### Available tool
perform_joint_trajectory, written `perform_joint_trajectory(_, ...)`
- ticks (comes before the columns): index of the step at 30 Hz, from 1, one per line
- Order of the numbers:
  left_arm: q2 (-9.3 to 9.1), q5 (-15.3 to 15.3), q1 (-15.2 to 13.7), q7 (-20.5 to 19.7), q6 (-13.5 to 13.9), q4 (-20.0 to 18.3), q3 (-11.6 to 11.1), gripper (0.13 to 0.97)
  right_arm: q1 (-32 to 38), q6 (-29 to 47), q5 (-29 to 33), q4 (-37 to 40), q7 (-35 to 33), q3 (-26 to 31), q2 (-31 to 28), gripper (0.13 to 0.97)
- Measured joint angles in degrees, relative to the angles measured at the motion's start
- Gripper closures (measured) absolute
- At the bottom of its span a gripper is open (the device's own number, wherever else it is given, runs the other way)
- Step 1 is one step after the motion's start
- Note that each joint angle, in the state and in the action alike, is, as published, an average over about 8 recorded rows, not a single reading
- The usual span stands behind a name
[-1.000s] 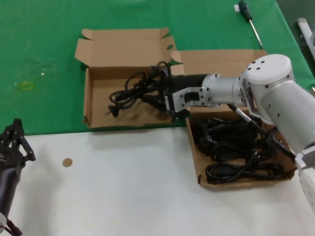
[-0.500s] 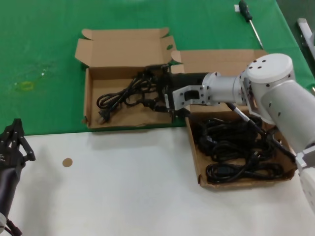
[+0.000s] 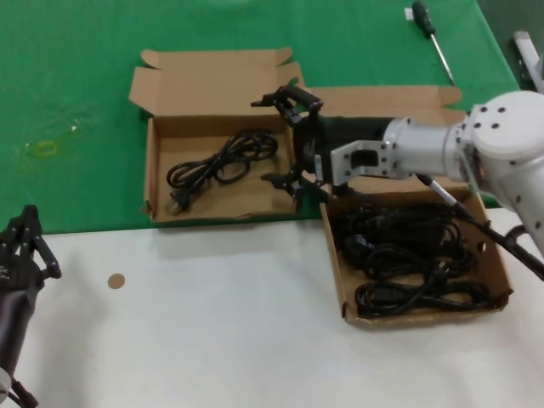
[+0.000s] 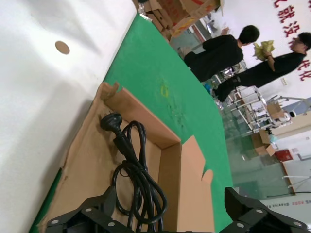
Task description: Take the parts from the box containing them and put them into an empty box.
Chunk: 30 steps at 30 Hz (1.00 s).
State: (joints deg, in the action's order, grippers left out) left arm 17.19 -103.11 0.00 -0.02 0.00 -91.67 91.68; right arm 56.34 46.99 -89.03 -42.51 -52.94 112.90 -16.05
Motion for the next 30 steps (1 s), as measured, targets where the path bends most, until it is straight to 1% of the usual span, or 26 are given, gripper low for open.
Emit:
perform_joint_trajectory(1, 0.00, 0.0, 0.0, 0.0, 0.0, 0.0, 0.0, 0.945, -0.7, 0.1, 0.0, -1.8, 1.0, 0.1, -0.7, 0.404)
perform_joint_trajectory(4, 0.00, 0.0, 0.0, 0.0, 0.0, 0.0, 0.0, 0.945, -2.4, 0.3, 0.1, -5.7, 3.1, 0.2, -2.3, 0.343)
perform_joint_trajectory(9, 0.00, 0.0, 0.0, 0.0, 0.0, 0.0, 0.0, 0.943, -3.2, 0.4, 0.1, -7.6, 4.2, 0.2, -3.0, 0.241)
perform_joint_trajectory(13, 0.00, 0.0, 0.0, 0.0, 0.0, 0.0, 0.0, 0.942, -3.3, 0.3, 0.1, -7.8, 4.3, 0.2, -3.1, 0.241)
perform_joint_trajectory(16, 0.00, 0.0, 0.0, 0.0, 0.0, 0.0, 0.0, 0.942, -3.8, -0.1, -0.1, -8.2, 4.8, -0.1, -3.0, 0.207)
perform_joint_trajectory(21, 0.00, 0.0, 0.0, 0.0, 0.0, 0.0, 0.0, 0.907, -6.0, -2.1, -0.7, -9.9, 6.8, -0.9, -3.0, 0.150)
perform_joint_trajectory(25, 0.00, 0.0, 0.0, 0.0, 0.0, 0.0, 0.0, 0.885, -8.5, -4.3, -1.3, -11.8, 9.1, -1.9, -2.9, 0.142)
perform_joint_trajectory(30, 0.00, 0.0, 0.0, 0.0, 0.0, 0.0, 0.0, 0.805, -11.9, -7.4, -2.2, -14.5, 12.2, -3.3, -2.8, 0.129)
